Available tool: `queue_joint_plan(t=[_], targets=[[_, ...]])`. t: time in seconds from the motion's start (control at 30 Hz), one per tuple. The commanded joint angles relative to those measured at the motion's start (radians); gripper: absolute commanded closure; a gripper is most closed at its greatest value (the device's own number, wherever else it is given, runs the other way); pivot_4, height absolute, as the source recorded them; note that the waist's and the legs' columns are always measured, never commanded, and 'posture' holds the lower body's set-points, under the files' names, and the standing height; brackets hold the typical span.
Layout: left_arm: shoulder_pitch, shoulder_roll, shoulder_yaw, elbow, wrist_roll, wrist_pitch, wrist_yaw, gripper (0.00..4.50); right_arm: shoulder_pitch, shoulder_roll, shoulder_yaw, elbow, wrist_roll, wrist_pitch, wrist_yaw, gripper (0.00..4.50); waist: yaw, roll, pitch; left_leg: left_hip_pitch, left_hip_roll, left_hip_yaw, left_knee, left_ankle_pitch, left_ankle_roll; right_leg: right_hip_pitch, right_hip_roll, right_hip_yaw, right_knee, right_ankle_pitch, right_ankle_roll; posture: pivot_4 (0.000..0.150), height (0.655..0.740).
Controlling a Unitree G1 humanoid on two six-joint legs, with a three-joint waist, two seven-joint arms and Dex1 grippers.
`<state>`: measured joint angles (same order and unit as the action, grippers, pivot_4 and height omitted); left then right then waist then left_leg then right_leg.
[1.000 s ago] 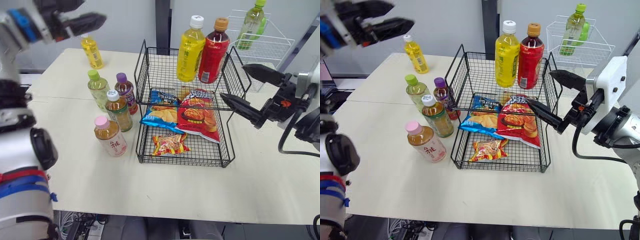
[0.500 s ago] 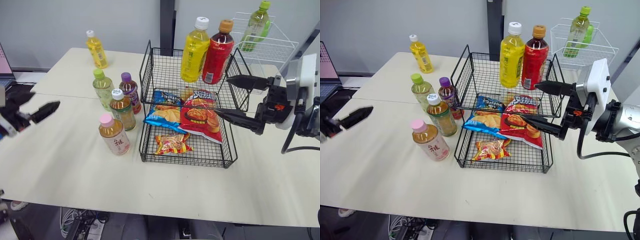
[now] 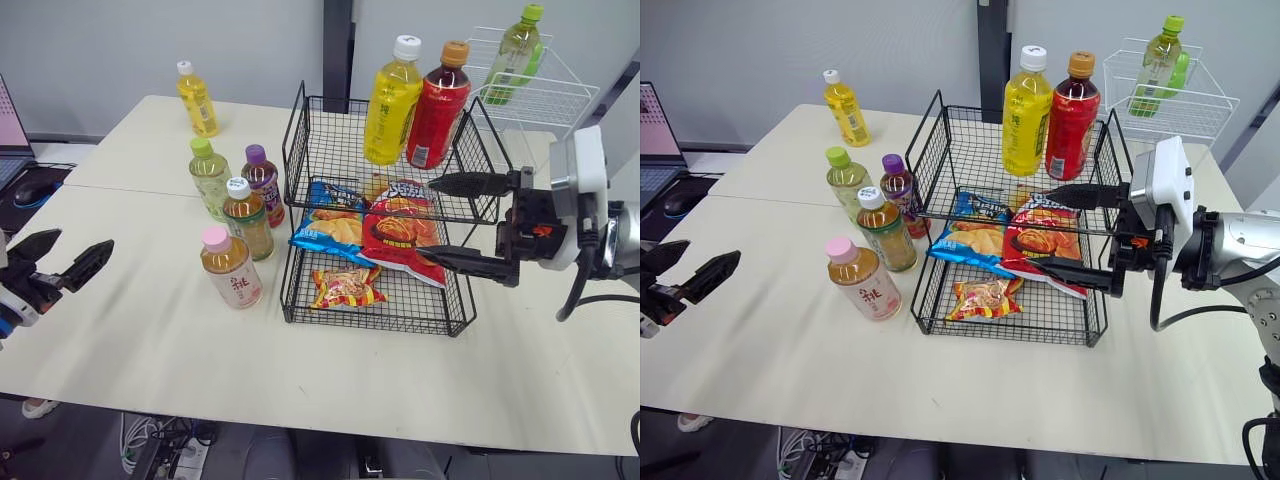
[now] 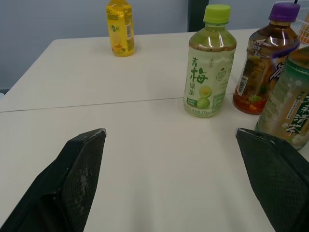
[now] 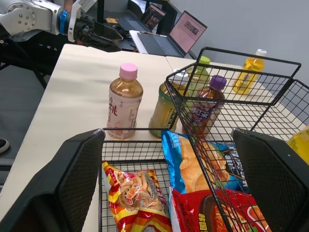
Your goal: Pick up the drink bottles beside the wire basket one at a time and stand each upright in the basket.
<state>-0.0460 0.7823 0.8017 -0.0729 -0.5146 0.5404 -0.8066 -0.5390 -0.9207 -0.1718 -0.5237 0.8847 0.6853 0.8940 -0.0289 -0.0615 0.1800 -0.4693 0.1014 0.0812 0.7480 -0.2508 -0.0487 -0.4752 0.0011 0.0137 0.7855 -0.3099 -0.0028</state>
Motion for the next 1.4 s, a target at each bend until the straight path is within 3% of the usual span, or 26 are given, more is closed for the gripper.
queue_joint_plan(t=[0.03,0.33,0.73,1.1,1.2,1.4], targets=[[-0.033,0.029,0.001,-0.030,-0.035,0.002,0.027,0.04,-0.017,0.002,-0.023,-0.012,-0.002,-0.010,-0.010,0.00,0.000,0.000,0.000,0.000,0.000,0.000,0.000,0.000,0.000,0.000,0.000,0.000,0.000,0.000,0.000,0.150,0.6736],[-0.325,0.042,-0.177,0.107,-0.038,-0.002,0.077,0.04,-0.003,0.035,-0.025,-0.050,-0.007,-0.003,-0.072,0.00,0.002,0.000,0.000,0.000,-0.001,0.000,0.000,0.000,0.000,0.000,0.003,0.000,0.000,0.000,0.000,0.150,0.6736],[-0.841,-0.019,-0.504,0.641,0.165,-0.180,0.087,0.04,0.000,0.065,-0.034,-0.040,0.004,-0.002,-0.100,0.00,0.001,0.000,0.000,0.000,-0.001,0.000,0.000,0.000,0.000,0.001,0.005,0.000,-0.001,0.001,0.001,0.150,0.6736],[-1.058,-0.073,-0.604,1.011,0.302,-0.355,0.088,0.04,-0.018,0.066,-0.028,-0.055,0.022,0.024,-0.130,0.00,-0.002,0.000,0.000,-0.001,-0.001,0.000,0.000,0.000,0.000,0.000,0.005,0.000,-0.001,0.001,0.001,0.150,0.6736],[-1.083,-0.082,-0.596,1.056,0.302,-0.359,0.077,0.58,-0.018,0.066,-0.028,-0.057,0.022,0.026,-0.133,0.00,-0.002,0.000,0.000,-0.001,-0.001,0.000,0.000,0.000,0.000,0.000,0.005,0.000,-0.001,0.001,0.001,0.150,0.6736],[-1.104,-0.100,-0.609,1.104,0.322,-0.386,0.056,2.55,-0.018,0.066,-0.029,-0.058,0.026,0.028,-0.136,0.00,-0.002,0.000,0.000,-0.001,-0.001,0.000,0.000,0.000,0.000,0.000,0.005,0.000,-0.001,0.001,0.001,0.150,0.6736]])
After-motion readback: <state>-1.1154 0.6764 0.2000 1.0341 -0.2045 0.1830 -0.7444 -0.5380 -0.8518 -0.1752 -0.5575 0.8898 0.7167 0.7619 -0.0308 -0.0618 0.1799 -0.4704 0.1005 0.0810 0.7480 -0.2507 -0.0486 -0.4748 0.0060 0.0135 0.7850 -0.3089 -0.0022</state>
